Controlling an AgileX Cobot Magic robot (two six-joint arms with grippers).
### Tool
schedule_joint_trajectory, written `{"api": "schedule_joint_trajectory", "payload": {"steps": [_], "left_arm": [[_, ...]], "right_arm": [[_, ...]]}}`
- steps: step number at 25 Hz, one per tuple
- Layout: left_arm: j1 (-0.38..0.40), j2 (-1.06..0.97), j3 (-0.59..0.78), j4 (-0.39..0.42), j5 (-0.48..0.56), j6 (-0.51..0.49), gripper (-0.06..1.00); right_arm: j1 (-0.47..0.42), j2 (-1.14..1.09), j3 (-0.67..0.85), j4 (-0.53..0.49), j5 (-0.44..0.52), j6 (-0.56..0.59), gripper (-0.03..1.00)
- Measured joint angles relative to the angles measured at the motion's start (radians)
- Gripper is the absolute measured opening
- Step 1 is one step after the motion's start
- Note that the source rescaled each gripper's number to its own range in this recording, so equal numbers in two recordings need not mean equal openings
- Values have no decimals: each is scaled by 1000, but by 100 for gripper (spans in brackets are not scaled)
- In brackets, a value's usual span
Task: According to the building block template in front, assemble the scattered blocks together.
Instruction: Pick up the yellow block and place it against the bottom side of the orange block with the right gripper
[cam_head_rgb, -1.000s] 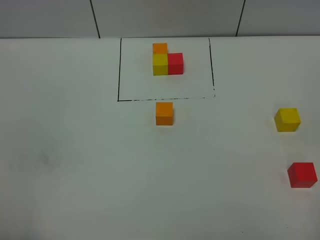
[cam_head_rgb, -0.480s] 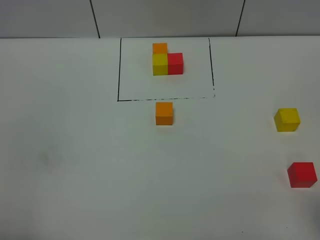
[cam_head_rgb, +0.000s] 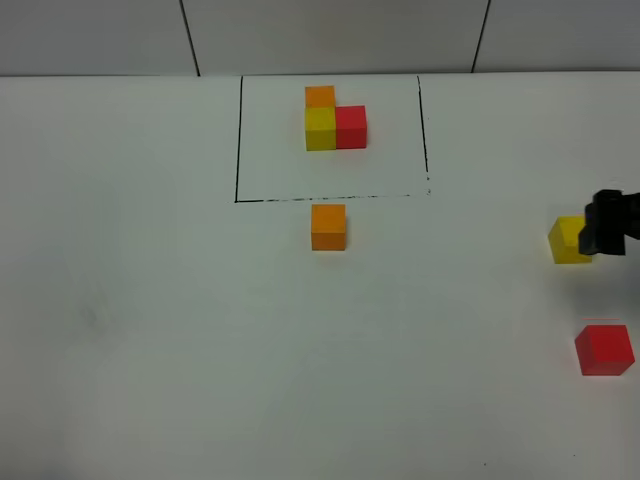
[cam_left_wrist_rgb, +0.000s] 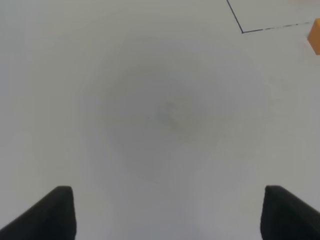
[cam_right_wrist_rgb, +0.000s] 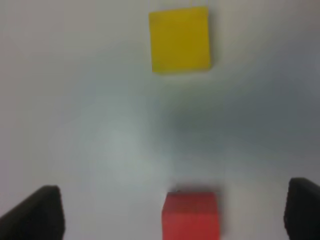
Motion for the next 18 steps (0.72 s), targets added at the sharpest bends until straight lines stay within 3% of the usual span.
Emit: {"api": "schedule_joint_trajectory", "payload": {"steps": [10,18], "left_arm": [[0,0,0,0,0,0,71],[0,0,0,0,0,0,71]], "right_arm": [[70,340,-222,-63,7,-16,78],[59,474,-318,-109,39,8,77]]}}
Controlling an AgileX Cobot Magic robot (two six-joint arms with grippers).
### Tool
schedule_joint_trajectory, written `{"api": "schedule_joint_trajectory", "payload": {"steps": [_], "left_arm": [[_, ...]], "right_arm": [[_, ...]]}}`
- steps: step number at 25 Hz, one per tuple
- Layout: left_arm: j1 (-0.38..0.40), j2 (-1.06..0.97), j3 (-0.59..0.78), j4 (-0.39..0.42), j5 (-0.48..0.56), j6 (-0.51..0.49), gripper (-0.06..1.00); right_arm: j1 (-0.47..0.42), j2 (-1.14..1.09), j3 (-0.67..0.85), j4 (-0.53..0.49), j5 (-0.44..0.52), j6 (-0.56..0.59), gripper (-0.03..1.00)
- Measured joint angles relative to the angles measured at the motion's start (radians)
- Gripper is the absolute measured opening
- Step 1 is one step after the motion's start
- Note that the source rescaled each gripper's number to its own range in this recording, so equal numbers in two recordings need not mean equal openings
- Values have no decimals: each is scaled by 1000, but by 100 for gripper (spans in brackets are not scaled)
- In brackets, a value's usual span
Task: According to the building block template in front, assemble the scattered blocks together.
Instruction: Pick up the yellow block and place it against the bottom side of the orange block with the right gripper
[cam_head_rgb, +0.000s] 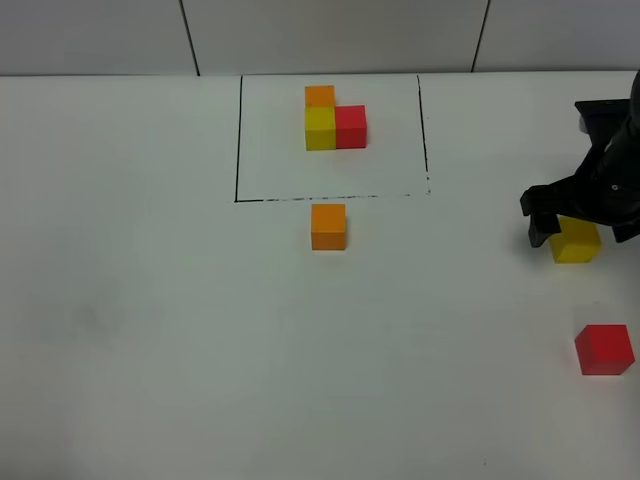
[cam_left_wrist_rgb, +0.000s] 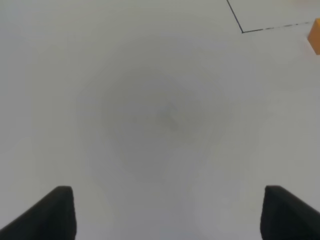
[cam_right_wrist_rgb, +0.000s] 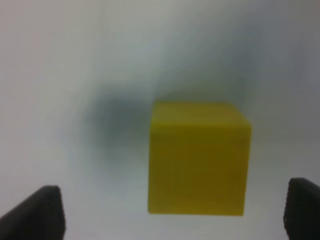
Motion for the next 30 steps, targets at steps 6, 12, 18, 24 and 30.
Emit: {"api": "schedule_joint_trajectory", "payload": {"steps": [6,12,18,24,30], "left_arm": [[0,0,0,0,0,0,71],[0,0,0,0,0,0,70],[0,1,0,0,0,0,70],[0,1,0,0,1,0,70],[0,1,0,0,1,-1,70]], "right_arm": [[-23,37,-5,0,-14,-4,74],[-42,79,-7,20,-34,-16,73],[-52,94,-7,26,-50,-34,67],[-52,94,-7,40,-61,-35,22],[-51,92,-7,72,-50,-2,1]]}}
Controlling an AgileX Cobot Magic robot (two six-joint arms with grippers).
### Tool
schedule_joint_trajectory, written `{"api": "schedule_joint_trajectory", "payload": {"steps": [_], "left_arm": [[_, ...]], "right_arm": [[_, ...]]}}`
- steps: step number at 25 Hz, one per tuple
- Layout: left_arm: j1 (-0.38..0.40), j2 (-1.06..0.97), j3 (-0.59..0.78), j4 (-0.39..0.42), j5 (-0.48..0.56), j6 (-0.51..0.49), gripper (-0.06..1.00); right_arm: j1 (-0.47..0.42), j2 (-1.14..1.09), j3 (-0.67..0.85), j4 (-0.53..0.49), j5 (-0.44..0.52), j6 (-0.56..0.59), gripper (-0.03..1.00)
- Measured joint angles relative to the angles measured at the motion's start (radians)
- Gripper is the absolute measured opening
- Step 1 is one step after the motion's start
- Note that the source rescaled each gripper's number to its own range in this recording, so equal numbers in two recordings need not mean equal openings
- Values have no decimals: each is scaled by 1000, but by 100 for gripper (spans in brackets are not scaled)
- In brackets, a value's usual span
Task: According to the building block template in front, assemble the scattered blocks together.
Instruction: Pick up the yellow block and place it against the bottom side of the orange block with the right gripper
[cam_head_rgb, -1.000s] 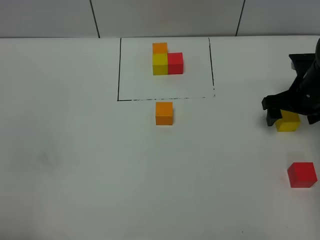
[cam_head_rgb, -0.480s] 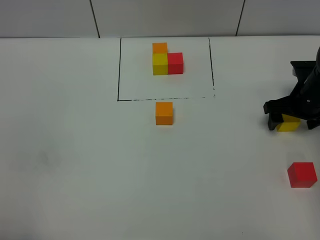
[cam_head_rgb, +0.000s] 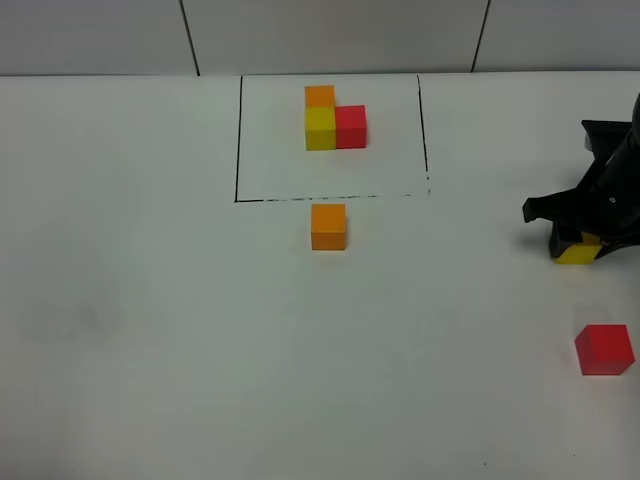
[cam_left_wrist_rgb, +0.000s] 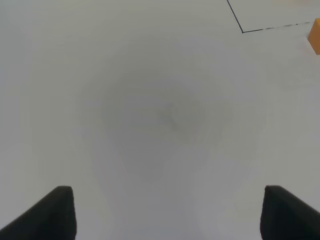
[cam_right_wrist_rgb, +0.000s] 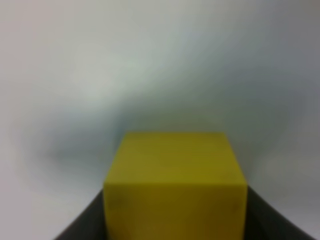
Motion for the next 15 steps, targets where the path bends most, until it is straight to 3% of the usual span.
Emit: {"api": "schedule_joint_trajectory", "payload": {"steps": [5,11,15], "left_arm": [[0,0,0,0,0,0,70],[0,0,0,0,0,0,70],[0,0,0,0,0,0,70]], "right_arm": [[67,-55,0,-86,75,177,1],[298,-108,0,-176,201,400,1],[459,-109,0,-176,200,520,1]]}}
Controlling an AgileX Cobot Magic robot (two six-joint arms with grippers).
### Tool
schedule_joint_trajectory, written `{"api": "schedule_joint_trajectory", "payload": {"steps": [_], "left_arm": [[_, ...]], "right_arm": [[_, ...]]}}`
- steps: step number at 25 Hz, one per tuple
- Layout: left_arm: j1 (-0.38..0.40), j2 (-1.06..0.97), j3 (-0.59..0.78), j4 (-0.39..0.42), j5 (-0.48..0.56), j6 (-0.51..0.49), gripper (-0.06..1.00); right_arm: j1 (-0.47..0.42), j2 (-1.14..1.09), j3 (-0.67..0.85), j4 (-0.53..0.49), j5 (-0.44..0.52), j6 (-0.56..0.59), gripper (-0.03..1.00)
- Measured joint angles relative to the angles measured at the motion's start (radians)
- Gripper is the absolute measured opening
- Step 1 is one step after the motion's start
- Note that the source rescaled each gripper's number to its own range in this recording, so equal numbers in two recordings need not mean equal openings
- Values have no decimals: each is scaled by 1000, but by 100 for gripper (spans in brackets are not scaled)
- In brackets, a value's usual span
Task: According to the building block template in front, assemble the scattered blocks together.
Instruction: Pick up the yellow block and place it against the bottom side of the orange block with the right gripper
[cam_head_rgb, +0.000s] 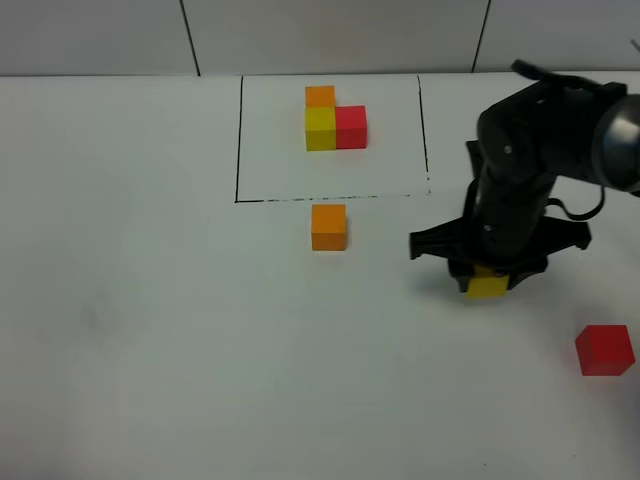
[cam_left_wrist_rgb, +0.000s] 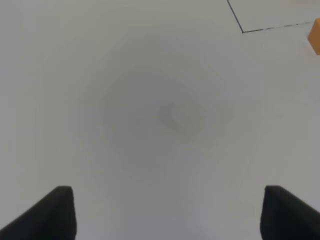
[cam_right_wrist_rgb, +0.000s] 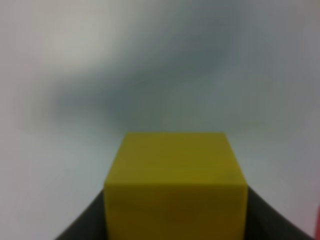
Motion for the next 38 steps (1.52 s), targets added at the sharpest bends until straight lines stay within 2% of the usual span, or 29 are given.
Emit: {"api": "schedule_joint_trajectory", "payload": {"steps": [5,10,17,23,38], "left_arm": [[0,0,0,0,0,0,70],[0,0,0,0,0,0,70],[0,0,0,0,0,0,70],[0,0,0,0,0,0,70],[0,0,0,0,0,0,70]], "right_arm": [[160,1,-21,1,-76,138,1],[237,43,-147,-1,-69,192,1],[251,193,-333,60,-19,191,1],[251,285,-425,74,-6,189,1],[251,358,-440,26,-17,208,1]]}}
